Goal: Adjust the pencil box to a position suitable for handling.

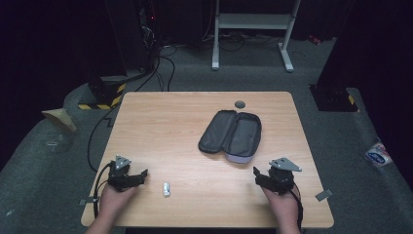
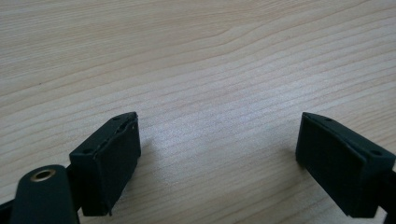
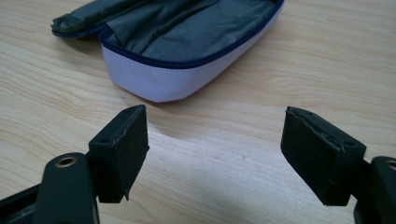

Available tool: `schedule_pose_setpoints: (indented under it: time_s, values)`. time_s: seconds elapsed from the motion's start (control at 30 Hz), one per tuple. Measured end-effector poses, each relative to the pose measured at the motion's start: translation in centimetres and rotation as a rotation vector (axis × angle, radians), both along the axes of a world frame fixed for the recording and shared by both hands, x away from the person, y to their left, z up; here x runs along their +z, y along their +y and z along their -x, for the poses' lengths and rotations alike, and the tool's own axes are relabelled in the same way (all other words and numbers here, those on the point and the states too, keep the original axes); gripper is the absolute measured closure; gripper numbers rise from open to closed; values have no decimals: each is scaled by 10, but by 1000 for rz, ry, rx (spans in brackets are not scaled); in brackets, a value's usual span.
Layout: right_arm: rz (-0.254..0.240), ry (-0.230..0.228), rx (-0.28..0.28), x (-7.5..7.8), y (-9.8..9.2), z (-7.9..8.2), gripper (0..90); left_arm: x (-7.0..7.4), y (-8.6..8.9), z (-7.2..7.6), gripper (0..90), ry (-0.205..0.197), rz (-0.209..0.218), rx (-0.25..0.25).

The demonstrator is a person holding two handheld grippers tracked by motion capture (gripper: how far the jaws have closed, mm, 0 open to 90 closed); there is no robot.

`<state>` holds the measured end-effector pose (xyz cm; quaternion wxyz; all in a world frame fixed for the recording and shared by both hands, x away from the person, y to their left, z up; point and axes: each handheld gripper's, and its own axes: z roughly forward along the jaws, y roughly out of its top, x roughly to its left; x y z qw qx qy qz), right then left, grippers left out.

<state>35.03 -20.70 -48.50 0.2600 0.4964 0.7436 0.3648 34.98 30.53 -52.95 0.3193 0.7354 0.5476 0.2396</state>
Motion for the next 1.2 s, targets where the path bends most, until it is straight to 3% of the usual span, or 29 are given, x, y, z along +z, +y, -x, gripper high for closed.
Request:
schedule_pose_setpoints:
  time_s: [0.27, 0.53, 0.9, 1.2]
  values:
    - [-13, -31, 33, 8, 10, 2, 246, 0, 0, 0, 141, 0, 0, 0]
    - [-34, -31, 60, 11, 17, -5, 283, 0, 0, 0, 141, 2, -1, -3]
    - [-54, -10, 102, 18, 36, -32, 395, 0, 0, 0, 141, 0, 1, -1]
    - [-38, 19, 120, 10, 47, -52, 495, 0, 0, 0, 141, -1, 0, -2]
